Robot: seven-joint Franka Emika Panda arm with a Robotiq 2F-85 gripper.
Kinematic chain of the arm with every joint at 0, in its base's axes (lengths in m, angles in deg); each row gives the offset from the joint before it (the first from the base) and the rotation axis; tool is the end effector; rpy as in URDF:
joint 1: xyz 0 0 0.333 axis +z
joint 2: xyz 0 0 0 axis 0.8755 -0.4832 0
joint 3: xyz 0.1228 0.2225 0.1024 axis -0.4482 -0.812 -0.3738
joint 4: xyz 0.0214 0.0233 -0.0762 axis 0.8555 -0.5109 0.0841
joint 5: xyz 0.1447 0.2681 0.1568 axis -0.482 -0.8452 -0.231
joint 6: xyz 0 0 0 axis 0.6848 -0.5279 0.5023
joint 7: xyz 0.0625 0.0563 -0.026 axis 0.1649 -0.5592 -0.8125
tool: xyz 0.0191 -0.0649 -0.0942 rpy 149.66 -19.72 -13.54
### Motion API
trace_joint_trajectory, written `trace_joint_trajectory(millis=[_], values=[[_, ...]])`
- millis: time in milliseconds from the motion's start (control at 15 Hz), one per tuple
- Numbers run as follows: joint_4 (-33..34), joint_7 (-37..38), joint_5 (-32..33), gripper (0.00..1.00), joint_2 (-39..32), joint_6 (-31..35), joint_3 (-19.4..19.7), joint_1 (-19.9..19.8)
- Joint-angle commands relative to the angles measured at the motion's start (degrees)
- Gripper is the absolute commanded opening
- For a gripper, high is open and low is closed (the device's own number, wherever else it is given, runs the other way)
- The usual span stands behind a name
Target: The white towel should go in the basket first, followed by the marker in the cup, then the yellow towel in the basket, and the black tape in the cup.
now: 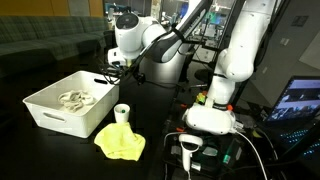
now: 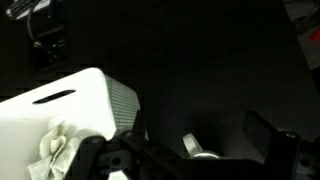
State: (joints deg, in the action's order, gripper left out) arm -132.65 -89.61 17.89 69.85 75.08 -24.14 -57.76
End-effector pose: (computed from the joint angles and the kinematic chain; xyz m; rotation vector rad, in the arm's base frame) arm 0.4037 0.1398 0.2866 2.0103 1.6223 -0.2306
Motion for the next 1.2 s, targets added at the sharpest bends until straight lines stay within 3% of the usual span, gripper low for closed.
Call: trace_joint_trajectory(millis=[0,200,600,933,1133], values=[[4.78,-3.43,7.19,1.00,-2.98,0.61,2.33,4.48],[8.28,-7.71,8.90,1.00,-5.56,3.87,2.95,6.12],[14.35,-21.90,4.08,1.00,-10.77,8.01,2.58,6.93],[15.79,-38.53,-8.70,1.00,-14.02,9.10,1.42,6.37],[16.30,-43.33,-15.01,1.00,-14.85,7.28,1.12,7.31]])
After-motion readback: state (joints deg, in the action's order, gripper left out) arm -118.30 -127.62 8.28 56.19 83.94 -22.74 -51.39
